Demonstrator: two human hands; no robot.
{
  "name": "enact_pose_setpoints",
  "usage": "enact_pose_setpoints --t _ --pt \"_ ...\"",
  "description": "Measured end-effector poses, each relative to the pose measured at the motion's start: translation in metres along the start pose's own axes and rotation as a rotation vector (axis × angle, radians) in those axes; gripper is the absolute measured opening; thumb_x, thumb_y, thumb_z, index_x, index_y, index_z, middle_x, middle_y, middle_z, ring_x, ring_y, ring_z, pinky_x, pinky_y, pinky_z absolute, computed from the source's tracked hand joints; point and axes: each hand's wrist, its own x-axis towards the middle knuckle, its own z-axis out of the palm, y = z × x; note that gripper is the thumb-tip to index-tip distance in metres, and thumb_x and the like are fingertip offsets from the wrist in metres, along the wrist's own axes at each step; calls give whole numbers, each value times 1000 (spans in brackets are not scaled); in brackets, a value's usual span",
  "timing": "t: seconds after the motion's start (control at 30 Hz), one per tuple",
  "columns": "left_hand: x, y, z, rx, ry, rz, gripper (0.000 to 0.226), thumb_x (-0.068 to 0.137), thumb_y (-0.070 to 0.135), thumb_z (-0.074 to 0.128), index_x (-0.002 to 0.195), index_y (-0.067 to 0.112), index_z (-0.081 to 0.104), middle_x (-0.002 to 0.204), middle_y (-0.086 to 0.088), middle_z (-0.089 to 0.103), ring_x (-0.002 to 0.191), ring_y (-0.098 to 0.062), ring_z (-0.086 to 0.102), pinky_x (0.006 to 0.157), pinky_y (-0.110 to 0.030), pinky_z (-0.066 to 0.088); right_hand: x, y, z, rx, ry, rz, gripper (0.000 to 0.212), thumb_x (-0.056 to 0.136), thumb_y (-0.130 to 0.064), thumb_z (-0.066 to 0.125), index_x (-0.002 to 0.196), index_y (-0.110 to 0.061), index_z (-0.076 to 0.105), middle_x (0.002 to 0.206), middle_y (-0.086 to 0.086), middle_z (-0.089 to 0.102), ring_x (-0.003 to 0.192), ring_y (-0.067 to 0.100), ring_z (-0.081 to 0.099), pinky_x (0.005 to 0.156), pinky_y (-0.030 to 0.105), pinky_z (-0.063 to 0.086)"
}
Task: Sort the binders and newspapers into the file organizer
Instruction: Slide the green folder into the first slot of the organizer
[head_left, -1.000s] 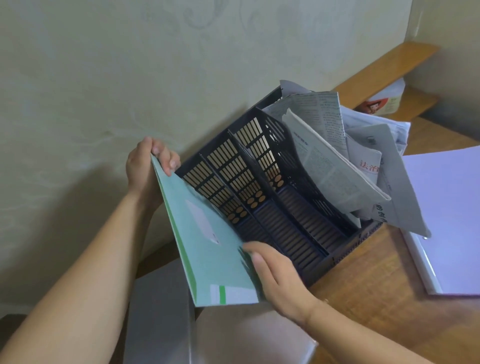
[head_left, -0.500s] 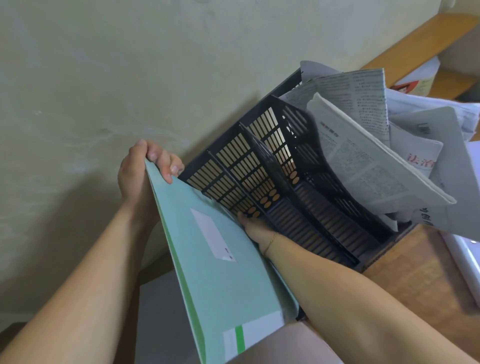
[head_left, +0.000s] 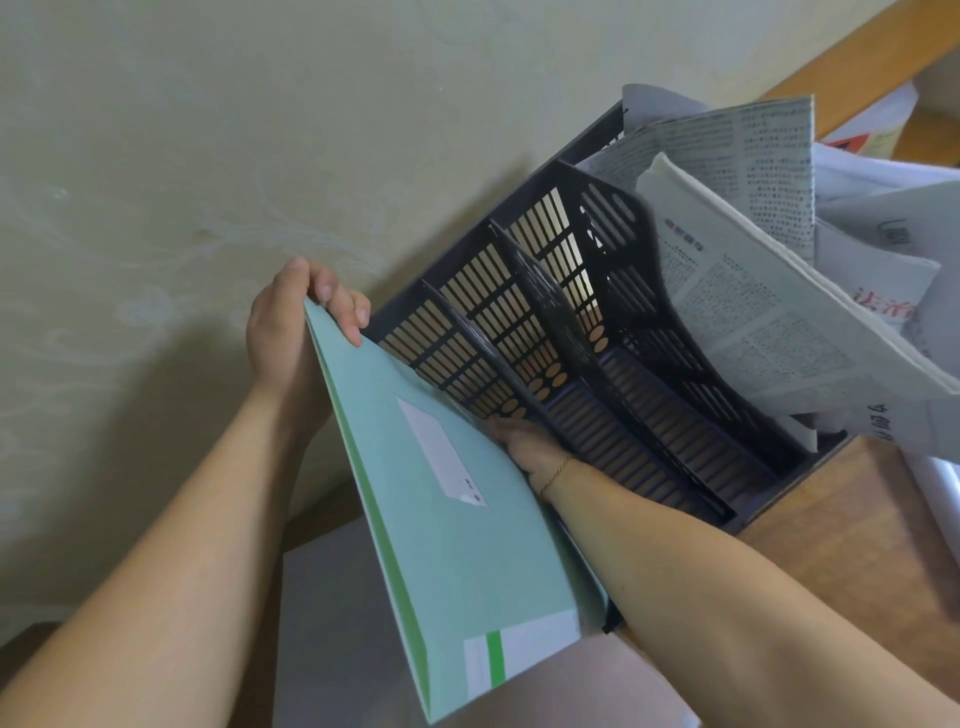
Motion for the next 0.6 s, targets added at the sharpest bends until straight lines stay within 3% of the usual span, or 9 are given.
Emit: enact_pose_setpoints --t 0.03,0.1,0.2,0.27,0.37,0.43,0.5,0.57,0.6 --pt "-1 -1 -1 35 8 15 38 100 11 28 63 14 38 38 -5 45 53 -23 42 70 -31 42 -1 0 0 -18 7 -4 28 93 -25 57 114 -10 68 117 6 67 100 19 63 79 26 52" --pt "-4 -5 -1 95 -1 39 37 97 7 30 62 14 40 39 -4 48 56 -21 44 69 -28 43 -4 0 0 -56 43 -11 27 93 -23 57 114 -9 68 115 7 67 103 21 63 85 29 52" --pt "-10 -12 -5 151 -45 72 32 93 6 36 64 15 46 47 -2 54 59 -19 45 68 -26 43 -14 -6 4 -172 139 -46 35 96 -23 53 128 -8 59 130 11 60 116 24 57 102 33 44" --pt "-11 -15 -12 186 -22 106 27 90 10 45 67 20 55 63 -1 61 65 -17 51 72 -28 43 -30 -16 6 -329 168 -86 41 99 -19 47 138 -6 47 141 12 50 126 26 49 104 30 38" --pt "-9 -16 -20 219 -48 119 16 89 15 46 82 21 59 85 3 67 80 -15 60 83 -32 47 -78 -25 -4 -455 38 -198 48 100 -29 44 146 -16 36 149 5 39 133 23 41 106 27 33" --pt "-9 -13 -18 275 -98 62 22 90 21 42 86 18 63 92 7 71 92 -16 64 87 -34 50 -127 -18 -22 -536 -107 -357 48 99 -41 43 145 -27 38 148 -7 42 132 12 41 110 29 31" --pt "-11 -9 -12 310 -129 -37 30 86 30 41 83 20 70 103 0 73 107 -22 64 89 -37 50 -179 -3 -46 -600 -213 -475 50 97 -52 38 143 -33 39 144 -18 45 130 1 42 111 30 35" --pt "-14 -6 -7 352 -126 -83 36 84 37 40 80 23 74 109 -4 72 107 -16 65 84 -33 51 -217 17 -65 -695 -257 -608 68 89 -67 32 147 -33 30 146 -23 40 130 -5 39 108 20 34" --pt "-14 -4 -7 382 -121 -80 40 85 39 38 79 24 74 110 -4 71 106 -11 65 81 -29 52 -226 27 -71 -865 -231 -682 81 83 -75 29 151 -31 21 149 -21 37 130 -3 40 108 20 33"
